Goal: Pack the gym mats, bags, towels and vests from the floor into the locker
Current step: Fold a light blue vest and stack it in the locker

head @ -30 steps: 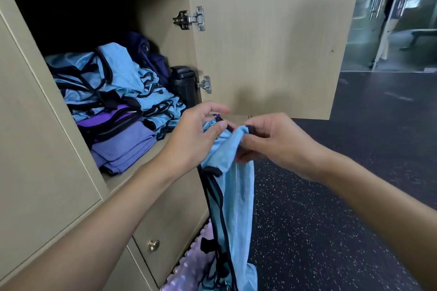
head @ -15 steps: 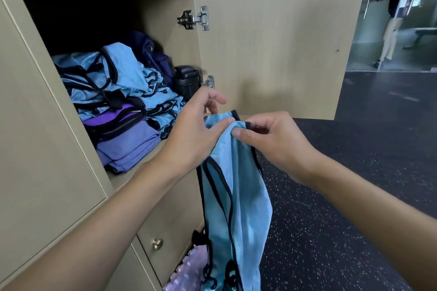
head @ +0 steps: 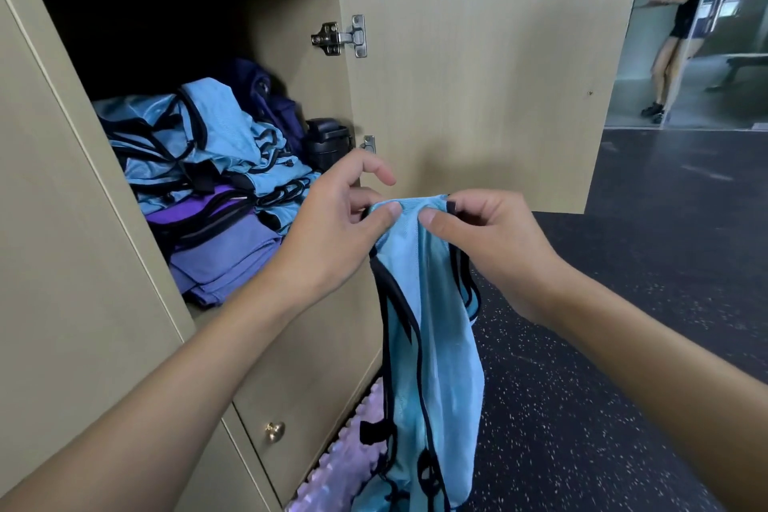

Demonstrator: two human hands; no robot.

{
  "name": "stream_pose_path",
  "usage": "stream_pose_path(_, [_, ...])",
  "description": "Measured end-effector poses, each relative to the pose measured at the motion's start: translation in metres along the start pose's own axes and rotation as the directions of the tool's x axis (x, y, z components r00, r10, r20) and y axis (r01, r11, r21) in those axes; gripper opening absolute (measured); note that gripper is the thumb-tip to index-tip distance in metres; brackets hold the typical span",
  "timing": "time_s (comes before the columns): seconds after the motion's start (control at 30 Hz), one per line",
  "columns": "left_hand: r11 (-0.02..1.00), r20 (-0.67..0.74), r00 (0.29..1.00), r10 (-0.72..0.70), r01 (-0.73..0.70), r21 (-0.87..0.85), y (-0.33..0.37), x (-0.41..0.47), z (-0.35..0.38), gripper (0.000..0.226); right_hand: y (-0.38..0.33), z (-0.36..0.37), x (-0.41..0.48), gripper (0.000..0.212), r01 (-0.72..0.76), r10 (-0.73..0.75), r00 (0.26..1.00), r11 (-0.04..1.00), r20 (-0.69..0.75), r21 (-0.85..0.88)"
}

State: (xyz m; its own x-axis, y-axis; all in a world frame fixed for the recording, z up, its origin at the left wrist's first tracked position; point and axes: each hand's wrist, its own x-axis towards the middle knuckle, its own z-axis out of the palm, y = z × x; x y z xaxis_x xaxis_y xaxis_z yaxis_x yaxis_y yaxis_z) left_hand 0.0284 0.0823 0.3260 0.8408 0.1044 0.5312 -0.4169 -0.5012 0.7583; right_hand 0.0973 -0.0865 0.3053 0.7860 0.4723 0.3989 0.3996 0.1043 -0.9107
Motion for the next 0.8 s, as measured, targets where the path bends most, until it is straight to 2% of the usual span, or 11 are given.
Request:
stream_pose_path(0.13, [0.998, -0.013, 1.000, 0.023, -0.022, 0.057, 0.000, 0.001, -0.002, 0.022, -0.001, -0.005, 0.003, 0.044, 0.010, -0.009, 0.990, 1.000, -0.144, 0.004])
stream_pose_path(0.27, [0.998, -0.014, 0.999, 0.029, -0.028, 0.056, 0.004, 0.001, 0.003, 0.021, -0.001, -0.007, 0.005, 0.032, -0.006, -0.003, 0.980, 0.999, -0.199, -0.046])
stream_pose_path(0.37, [0.999, 0.020, 0.999, -0.038, 0.038, -0.006, 0.010, 0.000, 0.008, 0.007, -0.001, -0.006, 0.005, 0.036, -0.020, 0.009, 0.972, 0.999, -0.235, -0.046])
stream_pose_path(0.43, [0.996, 0.047, 0.996, -0.072, 0.069, 0.055, 0.007, -0.002, 0.011, 0.042, -0.001, -0.007, 0.006, 0.038, -0.018, 0.007, 0.966, 0.999, -0.258, -0.040])
stream_pose_path(0.47, [0.992, 0.048, 0.996, -0.070, 0.064, 0.110, 0.004, -0.002, 0.014, 0.051, 0.000, -0.007, 0.006, 0.038, -0.021, 0.010, 0.964, 0.999, -0.264, -0.039])
stream_pose_path(0.57, [0.984, 0.029, 1.000, -0.010, 0.005, 0.178, -0.001, -0.001, 0.021, 0.042, 0.000, -0.009, 0.006, 0.040, -0.034, 0.021, 0.963, 0.998, -0.268, -0.045])
stream_pose_path(0.7, [0.995, -0.021, 0.998, -0.051, 0.053, 0.081, 0.002, 0.006, 0.017, 0.035, -0.002, -0.018, 0.005, 0.037, -0.011, 0.001, 0.960, 0.999, -0.281, -0.034])
stream_pose_path(0.8, [0.994, -0.058, 0.993, -0.102, 0.099, -0.047, 0.007, 0.011, 0.014, 0.032, -0.004, -0.026, 0.005, 0.022, 0.038, -0.041, 0.949, 0.999, -0.314, -0.016])
